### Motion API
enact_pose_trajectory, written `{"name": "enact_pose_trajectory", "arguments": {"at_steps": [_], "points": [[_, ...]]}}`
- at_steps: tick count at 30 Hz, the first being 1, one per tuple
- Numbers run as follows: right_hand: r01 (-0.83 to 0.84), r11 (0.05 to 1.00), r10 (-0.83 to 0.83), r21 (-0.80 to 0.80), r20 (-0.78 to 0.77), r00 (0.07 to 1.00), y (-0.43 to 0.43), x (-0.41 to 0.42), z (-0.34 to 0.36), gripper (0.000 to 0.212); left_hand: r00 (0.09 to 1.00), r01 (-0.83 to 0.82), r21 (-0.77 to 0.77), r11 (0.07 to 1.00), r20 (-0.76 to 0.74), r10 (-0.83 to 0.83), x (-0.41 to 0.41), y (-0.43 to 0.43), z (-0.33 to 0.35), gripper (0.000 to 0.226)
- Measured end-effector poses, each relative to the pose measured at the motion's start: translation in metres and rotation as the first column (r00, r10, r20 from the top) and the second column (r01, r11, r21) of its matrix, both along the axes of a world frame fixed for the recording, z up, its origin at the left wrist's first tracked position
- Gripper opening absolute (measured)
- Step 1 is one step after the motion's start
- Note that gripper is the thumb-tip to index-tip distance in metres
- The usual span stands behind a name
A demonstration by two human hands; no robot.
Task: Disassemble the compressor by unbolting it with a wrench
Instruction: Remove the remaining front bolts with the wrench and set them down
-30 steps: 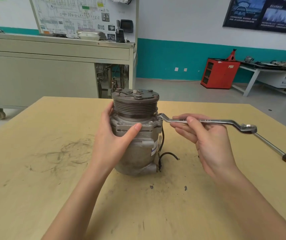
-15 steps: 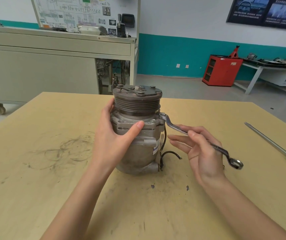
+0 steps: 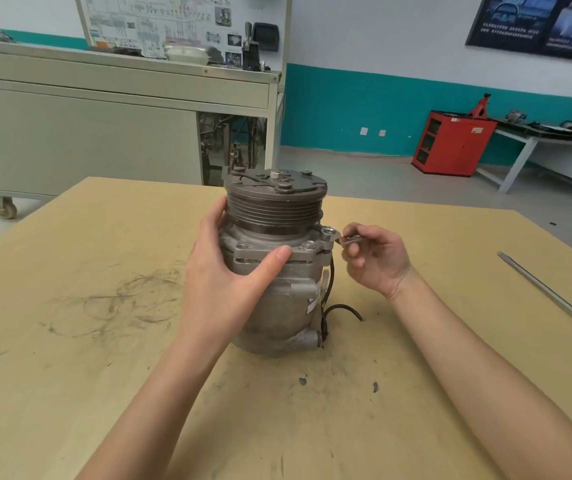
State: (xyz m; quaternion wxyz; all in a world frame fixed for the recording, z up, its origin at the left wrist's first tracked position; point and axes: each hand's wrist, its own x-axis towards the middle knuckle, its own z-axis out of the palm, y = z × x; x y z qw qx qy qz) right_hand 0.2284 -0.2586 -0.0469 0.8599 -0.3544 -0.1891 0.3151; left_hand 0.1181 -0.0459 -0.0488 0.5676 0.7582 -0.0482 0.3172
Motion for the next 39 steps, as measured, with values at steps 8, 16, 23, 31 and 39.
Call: {"name": "enact_pose_trajectory", "arguments": {"at_steps": [8,16,23,31,39], "points": [[0.776,0.62,-0.627,-0.111,0.525,0.576,-0.007,-0.083,0.043,0.039,1.0,-0.027,0.009,1.0,-0.015,0.027,0.001,0.0,-0.002,0.089],[0.886,0.44,-0.37,-0.148,0.869,0.329,0.01,-0.131,0.051,0.019,0.998,-0.032,0.017,0.999,-0.046,0.033,0.0,0.001,-0.001,0.093],[0.925,0.216,0.014,-0.312,0.948,0.317,-0.002,-0.13,0.079,0.022,0.996,-0.032,0.01,0.999,-0.081,0.033,0.0,0.002,-0.001,0.094],[0.958,0.271,-0.043,-0.09,0.994,0.105,0.026,-0.123,0.076,0.019,0.996,-0.034,-0.002,0.999,-0.078,0.034,-0.002,0.0,0.001,0.094],[0.912,0.34,-0.573,0.229,0.82,0.008,0.073,-0.12,0.024,0.034,0.996,-0.023,0.009,1.0,-0.087,0.023,-0.004,0.0,0.003,0.094]]}}
